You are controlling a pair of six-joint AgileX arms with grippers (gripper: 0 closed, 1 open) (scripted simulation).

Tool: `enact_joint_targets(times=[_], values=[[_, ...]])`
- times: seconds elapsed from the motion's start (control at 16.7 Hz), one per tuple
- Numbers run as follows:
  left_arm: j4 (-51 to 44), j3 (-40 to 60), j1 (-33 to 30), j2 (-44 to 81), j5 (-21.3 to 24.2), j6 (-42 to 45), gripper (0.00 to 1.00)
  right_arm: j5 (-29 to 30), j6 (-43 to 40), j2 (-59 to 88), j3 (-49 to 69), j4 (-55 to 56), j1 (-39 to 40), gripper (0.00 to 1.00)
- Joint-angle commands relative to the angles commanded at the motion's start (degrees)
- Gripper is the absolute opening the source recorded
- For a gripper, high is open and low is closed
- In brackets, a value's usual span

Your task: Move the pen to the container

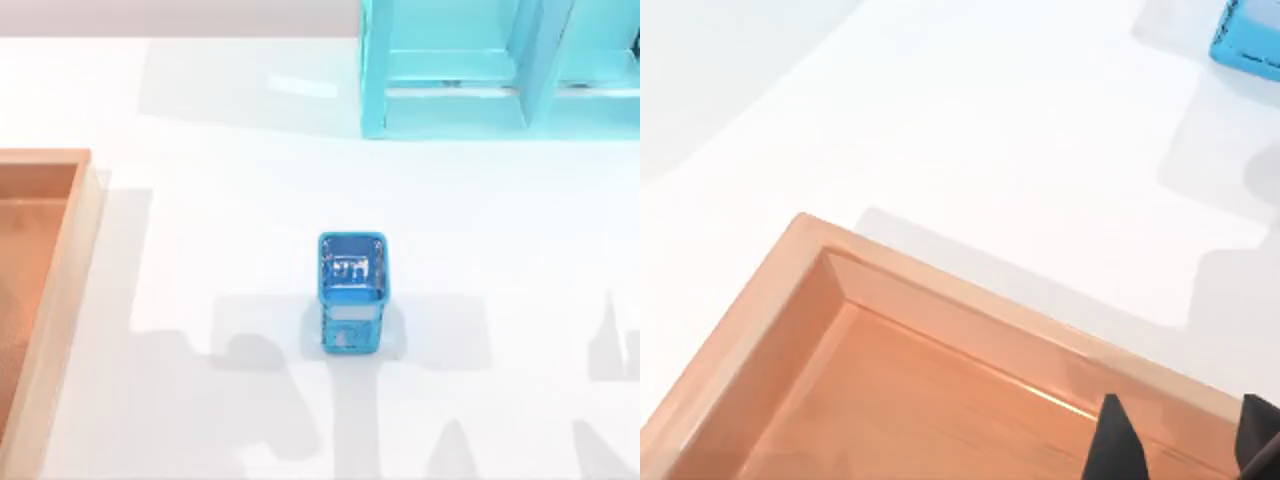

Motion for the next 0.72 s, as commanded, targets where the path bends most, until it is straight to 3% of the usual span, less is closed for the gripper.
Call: enact_joint_targets(times=[0.3, 0.72], values=[[-8.1, 0.7, 2.4, 2.2, 3.5, 9.2, 0.00, 0.0, 0.0, 0.0, 0.0, 0.0, 0.0, 1.00], [-7.3, -0.4, 1.5, 1.9, 3.6, 8.5, 0.00, 0.0, 0.0, 0.0, 0.0, 0.0, 0.0, 1.00]])
